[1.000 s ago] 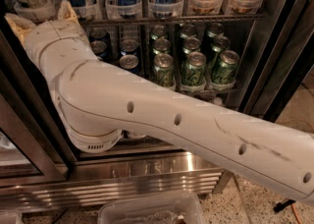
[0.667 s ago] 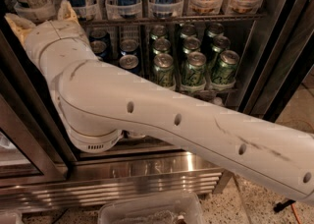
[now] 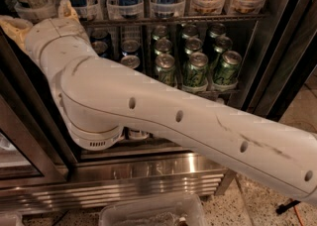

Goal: Pick 7up can from top shelf of fridge

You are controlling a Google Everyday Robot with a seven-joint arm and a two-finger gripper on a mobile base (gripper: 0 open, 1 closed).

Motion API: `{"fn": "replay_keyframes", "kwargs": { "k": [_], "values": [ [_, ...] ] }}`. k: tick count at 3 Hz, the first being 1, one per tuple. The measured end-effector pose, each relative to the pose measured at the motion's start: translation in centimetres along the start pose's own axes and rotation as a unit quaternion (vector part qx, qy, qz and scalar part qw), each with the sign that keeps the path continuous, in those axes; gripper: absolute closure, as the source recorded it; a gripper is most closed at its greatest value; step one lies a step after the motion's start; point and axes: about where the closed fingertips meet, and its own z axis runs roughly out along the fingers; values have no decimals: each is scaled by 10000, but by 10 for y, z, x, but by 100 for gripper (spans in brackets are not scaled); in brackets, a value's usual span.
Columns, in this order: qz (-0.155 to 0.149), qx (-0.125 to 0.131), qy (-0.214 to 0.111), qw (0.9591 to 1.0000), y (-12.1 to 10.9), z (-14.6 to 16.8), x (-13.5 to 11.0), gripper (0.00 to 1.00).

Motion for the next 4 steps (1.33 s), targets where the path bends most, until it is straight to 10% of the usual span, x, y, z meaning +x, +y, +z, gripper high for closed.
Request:
{"fn": "replay_keyframes", "kwargs": {
  "k": [4],
  "values": [
    [-81,-31,-126,9999,-12,47,-7,25]
  ]
}}
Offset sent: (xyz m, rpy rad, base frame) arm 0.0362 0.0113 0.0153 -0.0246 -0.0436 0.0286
